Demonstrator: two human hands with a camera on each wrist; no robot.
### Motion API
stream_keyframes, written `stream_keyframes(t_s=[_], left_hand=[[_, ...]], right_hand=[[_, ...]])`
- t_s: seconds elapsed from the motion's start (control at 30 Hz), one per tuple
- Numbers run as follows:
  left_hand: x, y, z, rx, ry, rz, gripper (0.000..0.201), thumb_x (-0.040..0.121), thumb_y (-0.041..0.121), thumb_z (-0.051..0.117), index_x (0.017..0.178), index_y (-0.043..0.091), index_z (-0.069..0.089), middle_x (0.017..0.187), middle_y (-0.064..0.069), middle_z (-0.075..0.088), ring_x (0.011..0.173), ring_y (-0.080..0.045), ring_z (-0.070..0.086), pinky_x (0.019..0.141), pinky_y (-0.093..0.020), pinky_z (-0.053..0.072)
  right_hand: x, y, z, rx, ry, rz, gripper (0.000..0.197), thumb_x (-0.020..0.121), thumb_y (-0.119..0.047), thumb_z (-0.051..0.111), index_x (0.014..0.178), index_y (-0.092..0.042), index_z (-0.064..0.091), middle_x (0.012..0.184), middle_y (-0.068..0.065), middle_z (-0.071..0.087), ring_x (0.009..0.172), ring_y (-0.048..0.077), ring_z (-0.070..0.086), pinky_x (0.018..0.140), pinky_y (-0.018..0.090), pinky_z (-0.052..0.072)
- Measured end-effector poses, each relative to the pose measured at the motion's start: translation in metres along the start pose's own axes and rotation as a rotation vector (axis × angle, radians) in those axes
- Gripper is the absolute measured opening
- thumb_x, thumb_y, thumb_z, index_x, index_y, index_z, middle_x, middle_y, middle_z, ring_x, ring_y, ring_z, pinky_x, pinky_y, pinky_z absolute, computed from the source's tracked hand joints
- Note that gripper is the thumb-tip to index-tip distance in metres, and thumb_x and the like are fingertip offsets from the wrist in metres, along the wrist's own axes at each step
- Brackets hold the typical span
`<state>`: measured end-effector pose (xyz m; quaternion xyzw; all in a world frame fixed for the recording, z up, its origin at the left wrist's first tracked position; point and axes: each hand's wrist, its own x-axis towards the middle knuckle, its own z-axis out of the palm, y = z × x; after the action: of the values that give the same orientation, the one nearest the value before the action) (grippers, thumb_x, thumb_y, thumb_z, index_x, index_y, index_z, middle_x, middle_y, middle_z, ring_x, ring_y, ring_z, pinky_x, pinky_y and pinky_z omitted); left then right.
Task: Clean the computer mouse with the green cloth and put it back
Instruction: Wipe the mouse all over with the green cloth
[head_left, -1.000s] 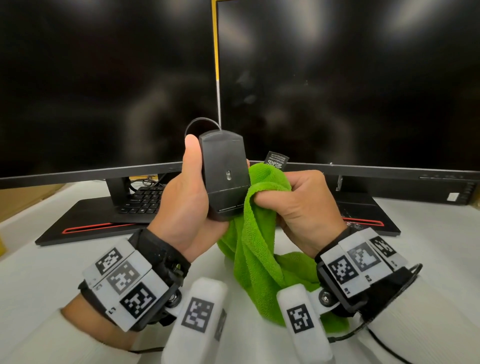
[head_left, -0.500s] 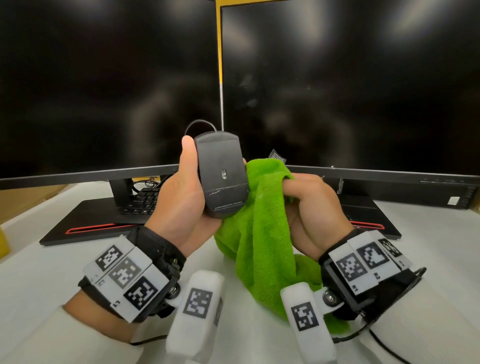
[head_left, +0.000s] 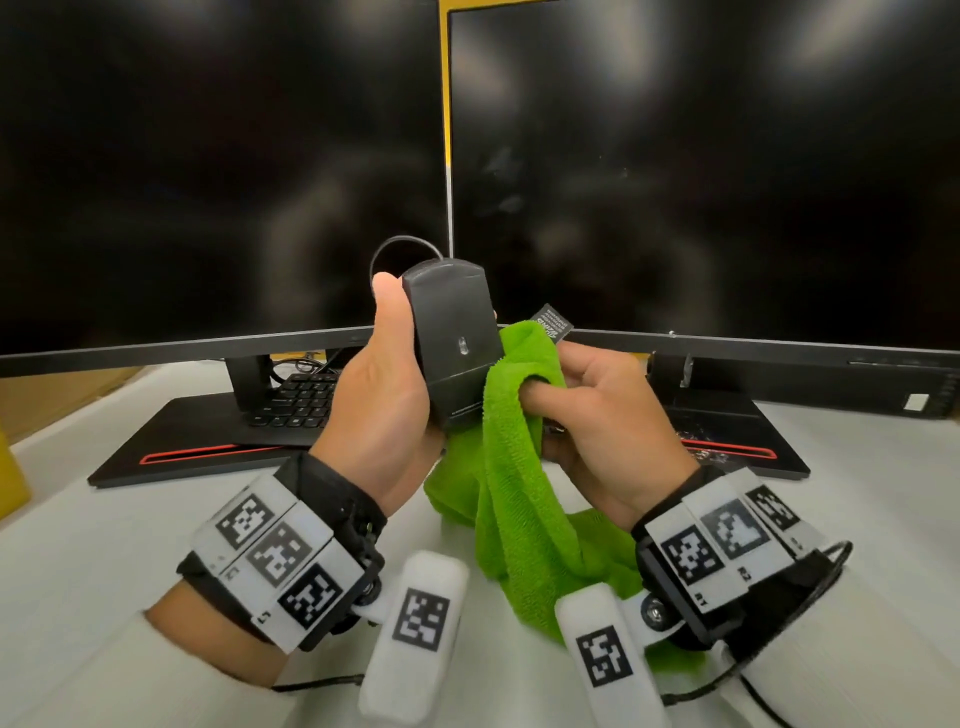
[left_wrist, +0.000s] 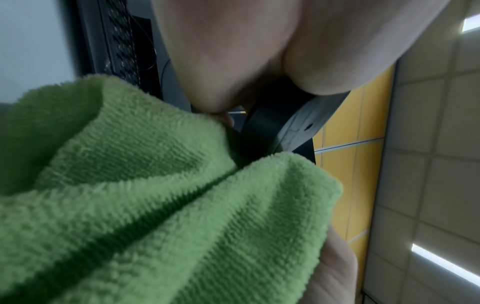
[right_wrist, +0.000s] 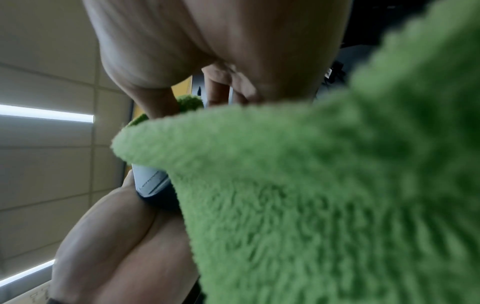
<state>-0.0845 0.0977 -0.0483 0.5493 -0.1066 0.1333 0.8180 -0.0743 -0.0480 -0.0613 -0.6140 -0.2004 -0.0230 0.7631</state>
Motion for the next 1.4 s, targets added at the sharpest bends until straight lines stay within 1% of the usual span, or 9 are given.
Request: stream_keyframes(t_s=[0.17, 0.37, 0.47, 0.53, 0.67, 0.73, 0.87, 1.03, 1.4], left_hand=[[0.006, -0.008, -0.005, -0.034, -0.137, 0.002, 0.070, 0.107, 0.062, 0.017, 0.156, 0.019, 0.045, 0.148, -0.010, 0.063, 0.139, -0.027, 0.058, 0.115, -0.039, 0.049], [-0.002, -0.009, -0.007, -0.174, -0.272, 0.028, 0.054, 0.107, 0.043, 0.031, 0.159, 0.030, 0.036, 0.162, -0.009, 0.047, 0.147, -0.022, 0.048, 0.120, -0.038, 0.041], [-0.010, -0.004, -0.006, -0.030, -0.284, 0.034, 0.058, 0.115, 0.034, 0.028, 0.151, -0.010, 0.040, 0.089, 0.011, 0.079, 0.080, 0.010, 0.070, 0.075, -0.004, 0.052], [-0.022, 0.002, -0.006, 0.023, -0.386, 0.034, 0.067, 0.114, 0.030, 0.024, 0.130, -0.033, 0.039, 0.050, 0.017, 0.059, 0.047, 0.014, 0.058, 0.051, 0.000, 0.042], [-0.011, -0.003, -0.002, 0.082, -0.328, 0.051, 0.050, 0.102, 0.031, 0.047, 0.147, 0.012, 0.053, 0.111, 0.000, 0.078, 0.108, -0.011, 0.072, 0.090, -0.024, 0.060], [-0.008, -0.006, -0.003, 0.038, -0.319, 0.033, 0.046, 0.095, 0.033, 0.050, 0.140, 0.025, 0.058, 0.124, -0.002, 0.072, 0.117, -0.018, 0.067, 0.103, -0.035, 0.057], [-0.010, -0.007, -0.001, -0.004, -0.320, 0.057, 0.040, 0.094, 0.033, 0.050, 0.132, 0.024, 0.058, 0.127, -0.006, 0.067, 0.118, -0.019, 0.063, 0.110, -0.038, 0.049], [-0.011, -0.009, 0.001, -0.030, -0.325, 0.055, 0.043, 0.094, 0.034, 0.050, 0.135, 0.025, 0.059, 0.129, -0.004, 0.074, 0.121, -0.018, 0.068, 0.109, -0.034, 0.053], [-0.012, -0.007, 0.000, -0.042, -0.328, 0.043, 0.049, 0.096, 0.039, 0.048, 0.143, 0.025, 0.056, 0.137, -0.013, 0.069, 0.134, -0.029, 0.062, 0.115, -0.046, 0.048]], right_hand=[[0.000, 0.000, 0.007, 0.133, -0.068, 0.085, 0.051, 0.071, 0.001, 0.067, 0.122, 0.005, 0.064, 0.104, 0.027, 0.070, 0.087, 0.034, 0.070, 0.080, 0.050, 0.060], [-0.001, -0.003, 0.007, 0.265, -0.117, 0.164, 0.054, 0.071, -0.001, 0.061, 0.123, 0.012, 0.063, 0.105, 0.026, 0.065, 0.092, 0.037, 0.062, 0.090, 0.056, 0.052], [-0.002, -0.005, 0.006, 0.278, -0.132, 0.159, 0.058, 0.070, -0.001, 0.061, 0.124, 0.018, 0.058, 0.108, 0.031, 0.058, 0.095, 0.041, 0.055, 0.091, 0.067, 0.048], [-0.002, -0.007, 0.007, 0.296, -0.132, 0.146, 0.067, 0.062, -0.005, 0.065, 0.123, 0.021, 0.055, 0.111, 0.041, 0.056, 0.097, 0.043, 0.053, 0.096, 0.075, 0.044], [-0.004, -0.005, 0.007, 0.324, -0.146, 0.122, 0.063, 0.065, 0.000, 0.062, 0.125, 0.018, 0.055, 0.105, 0.028, 0.057, 0.088, 0.040, 0.054, 0.086, 0.059, 0.048], [-0.006, -0.004, 0.008, 0.303, -0.173, 0.107, 0.054, 0.070, 0.004, 0.057, 0.123, 0.015, 0.056, 0.097, 0.024, 0.057, 0.083, 0.038, 0.056, 0.082, 0.054, 0.046], [-0.006, 0.001, 0.014, 0.226, -0.167, 0.103, 0.052, 0.069, 0.003, 0.059, 0.120, 0.015, 0.055, 0.095, 0.024, 0.059, 0.082, 0.037, 0.060, 0.077, 0.052, 0.052], [-0.008, -0.001, 0.016, 0.143, -0.112, -0.005, 0.011, 0.072, 0.001, 0.057, 0.081, 0.004, 0.054, 0.067, 0.013, 0.043, 0.058, 0.027, 0.042, 0.060, 0.038, 0.040], [-0.010, 0.001, 0.014, 0.114, -0.170, -0.091, 0.014, 0.073, 0.001, 0.058, 0.081, -0.010, 0.061, 0.064, 0.007, 0.050, 0.057, 0.020, 0.047, 0.056, 0.033, 0.043]])
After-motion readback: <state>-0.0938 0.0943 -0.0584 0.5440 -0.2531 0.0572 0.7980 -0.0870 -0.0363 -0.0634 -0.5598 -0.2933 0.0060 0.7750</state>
